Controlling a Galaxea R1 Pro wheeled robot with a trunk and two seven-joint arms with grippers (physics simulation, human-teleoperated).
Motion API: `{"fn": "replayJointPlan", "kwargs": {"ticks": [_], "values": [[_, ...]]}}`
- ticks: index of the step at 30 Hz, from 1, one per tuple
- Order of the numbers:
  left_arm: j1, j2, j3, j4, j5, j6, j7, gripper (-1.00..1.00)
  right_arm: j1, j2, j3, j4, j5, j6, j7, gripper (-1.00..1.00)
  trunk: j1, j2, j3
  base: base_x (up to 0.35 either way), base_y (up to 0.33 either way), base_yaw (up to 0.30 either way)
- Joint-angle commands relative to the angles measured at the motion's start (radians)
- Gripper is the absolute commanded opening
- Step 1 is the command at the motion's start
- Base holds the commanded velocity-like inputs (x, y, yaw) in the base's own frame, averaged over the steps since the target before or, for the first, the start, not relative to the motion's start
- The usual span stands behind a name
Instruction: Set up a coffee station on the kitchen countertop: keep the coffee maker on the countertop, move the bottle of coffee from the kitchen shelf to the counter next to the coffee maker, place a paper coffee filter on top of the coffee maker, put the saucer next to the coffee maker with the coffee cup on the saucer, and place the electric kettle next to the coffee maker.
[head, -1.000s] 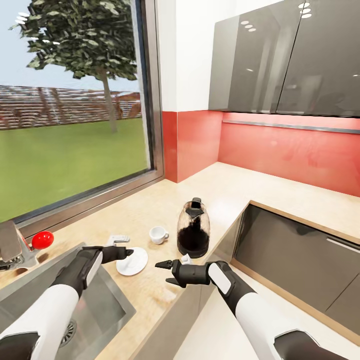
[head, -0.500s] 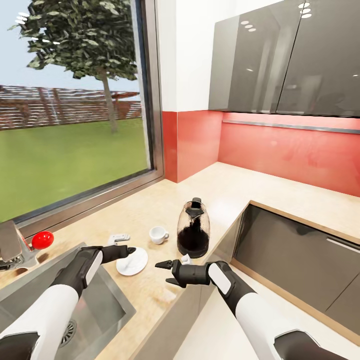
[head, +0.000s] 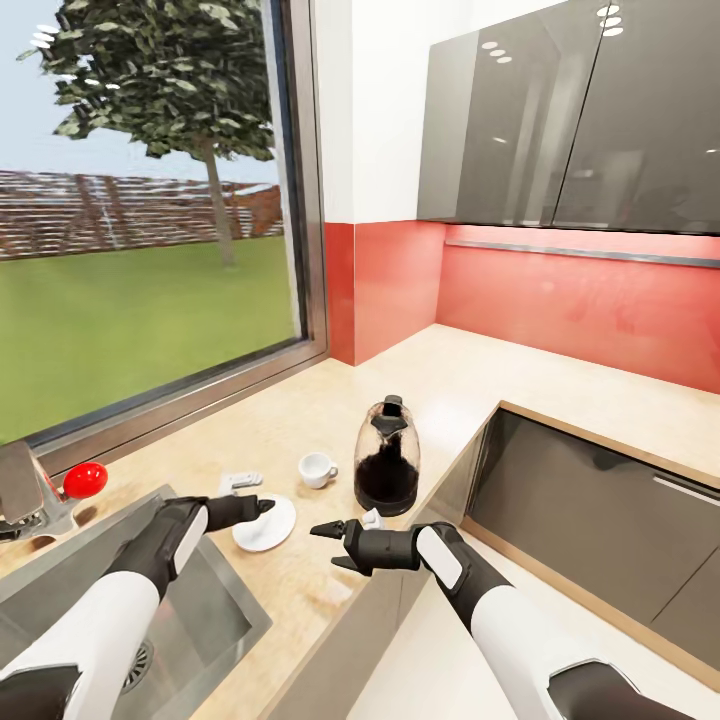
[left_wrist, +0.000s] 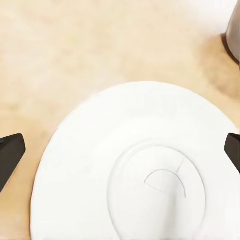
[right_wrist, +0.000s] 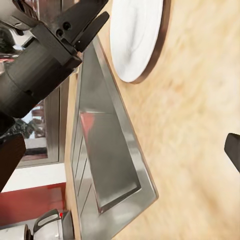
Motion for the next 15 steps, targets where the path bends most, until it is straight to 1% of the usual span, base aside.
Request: {"fn": "replayJointPlan", "kwargs": {"ticks": [1,8,15], "values": [[-0.001,0.0,0.004,0.006,0.006,0.008,-0.002,1.0,-0.001,0.0,0.001,0.0,0.003,0.002,0.004,1.0,0.001,-0.002,-0.002,0.0,0.0,0.0],[-0.001,-0.002,0.004,0.039,0.008,0.006,-0.002,1.0,-0.001,0.0,0.001,0.0,0.003,0.002,0.004,1.0,0.001,-0.002,-0.002,0.0,0.0,0.0],[0.0,-0.003,0.005,0.047,0.013,0.007,-0.003,1.0,-0.001,0.0,0.001,0.0,0.003,0.002,0.004,1.0,0.001,-0.002,-0.002,0.0,0.0,0.0]]}}
